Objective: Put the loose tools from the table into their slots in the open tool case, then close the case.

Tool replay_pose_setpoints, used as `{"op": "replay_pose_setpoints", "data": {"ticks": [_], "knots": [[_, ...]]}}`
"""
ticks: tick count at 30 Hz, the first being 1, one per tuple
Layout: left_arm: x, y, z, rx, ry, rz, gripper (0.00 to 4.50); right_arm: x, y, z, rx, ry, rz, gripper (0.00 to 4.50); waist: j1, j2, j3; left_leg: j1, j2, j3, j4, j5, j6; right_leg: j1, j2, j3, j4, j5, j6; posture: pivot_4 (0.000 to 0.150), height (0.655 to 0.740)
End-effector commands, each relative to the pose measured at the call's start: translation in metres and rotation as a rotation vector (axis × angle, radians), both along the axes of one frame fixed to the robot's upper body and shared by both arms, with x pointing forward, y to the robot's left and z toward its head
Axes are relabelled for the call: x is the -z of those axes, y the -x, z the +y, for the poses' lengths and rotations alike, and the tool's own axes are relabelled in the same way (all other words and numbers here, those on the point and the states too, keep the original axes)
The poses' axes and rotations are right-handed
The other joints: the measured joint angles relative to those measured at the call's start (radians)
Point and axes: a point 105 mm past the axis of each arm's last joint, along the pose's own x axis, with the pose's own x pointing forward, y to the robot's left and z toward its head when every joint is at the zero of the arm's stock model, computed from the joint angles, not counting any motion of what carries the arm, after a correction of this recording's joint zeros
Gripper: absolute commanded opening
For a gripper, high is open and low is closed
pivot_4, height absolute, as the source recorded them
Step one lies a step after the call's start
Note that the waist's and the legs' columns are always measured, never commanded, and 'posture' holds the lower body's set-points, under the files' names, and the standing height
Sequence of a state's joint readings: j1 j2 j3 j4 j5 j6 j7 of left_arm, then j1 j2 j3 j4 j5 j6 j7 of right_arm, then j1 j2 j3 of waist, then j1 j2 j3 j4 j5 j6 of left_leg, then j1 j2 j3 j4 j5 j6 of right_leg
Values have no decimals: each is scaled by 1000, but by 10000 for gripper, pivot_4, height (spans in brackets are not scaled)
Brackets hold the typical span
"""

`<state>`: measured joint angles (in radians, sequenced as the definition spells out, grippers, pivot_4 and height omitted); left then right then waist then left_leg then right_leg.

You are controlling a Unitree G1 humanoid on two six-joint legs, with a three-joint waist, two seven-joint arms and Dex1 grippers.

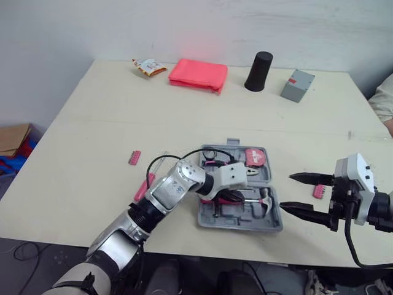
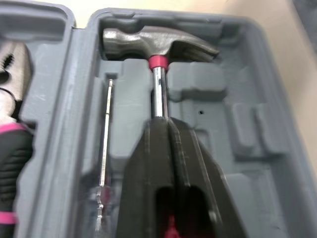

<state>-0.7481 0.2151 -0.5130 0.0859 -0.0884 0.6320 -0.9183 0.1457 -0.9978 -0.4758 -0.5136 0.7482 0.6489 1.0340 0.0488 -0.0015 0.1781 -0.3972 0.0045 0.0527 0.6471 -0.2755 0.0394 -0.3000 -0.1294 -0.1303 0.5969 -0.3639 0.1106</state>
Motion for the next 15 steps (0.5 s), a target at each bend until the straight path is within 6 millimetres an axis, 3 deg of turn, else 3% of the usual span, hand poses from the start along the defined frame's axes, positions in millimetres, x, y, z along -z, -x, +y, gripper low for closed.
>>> {"op": "replay_pose_setpoints", "data": {"ticks": [1, 3, 6, 8, 10, 13, 15], "knots": [[-112, -3, 9, 48, 364, -149, 341, -9, 0, -1, -3, 8, -53, 45000, 0, 0, 6, -10, 0, 0, 1, 6, -4, -11, 0, -1, 4, 1, 0, 1500, 7361], [-141, -5, 28, 37, 411, -191, 341, -11, -1, -4, 3, 8, -57, 45000, 2, 1, 7, -14, -2, 0, 1, 11, -5, -16, 0, -2, 6, 1, 0, 1500, 7361], [-154, -7, 60, -21, 409, -168, 341, -13, -2, -9, 13, 16, -62, 45000, -2, 2, 7, -12, -5, 0, -4, 11, -5, -15, 1, -4, 12, 0, 0, 1500, 7361], [-150, -1, 87, -56, 366, -140, 341, -16, -4, -15, 28, 26, -66, 45000, -5, 3, 7, -9, -6, 2, -8, 11, -4, -14, 0, -3, 12, 0, 0, 1500, 7361], [-127, 11, 134, -112, 256, -119, 341, -18, -3, -28, 59, 43, -49, 45000, -12, 4, 10, -8, -7, 3, -9, 12, -3, -14, 0, -2, 11, 0, 0, 1500, 7361], [-112, 32, 186, -222, 197, -40, 7764, -21, 1, -48, 102, 65, -23, 45000, -25, 0, 20, -8, -7, 4, -11, 13, -4, -15, 0, 0, 12, 0, 0, 1500, 7361], [-110, 46, 215, -315, 199, 3, 16479, -21, 5, -62, 135, 69, 5, 45000, -23, -4, 24, -9, -6, 3, -11, 16, -5, -17, 0, 0, 12, 0, 0, 1500, 7361]]}}
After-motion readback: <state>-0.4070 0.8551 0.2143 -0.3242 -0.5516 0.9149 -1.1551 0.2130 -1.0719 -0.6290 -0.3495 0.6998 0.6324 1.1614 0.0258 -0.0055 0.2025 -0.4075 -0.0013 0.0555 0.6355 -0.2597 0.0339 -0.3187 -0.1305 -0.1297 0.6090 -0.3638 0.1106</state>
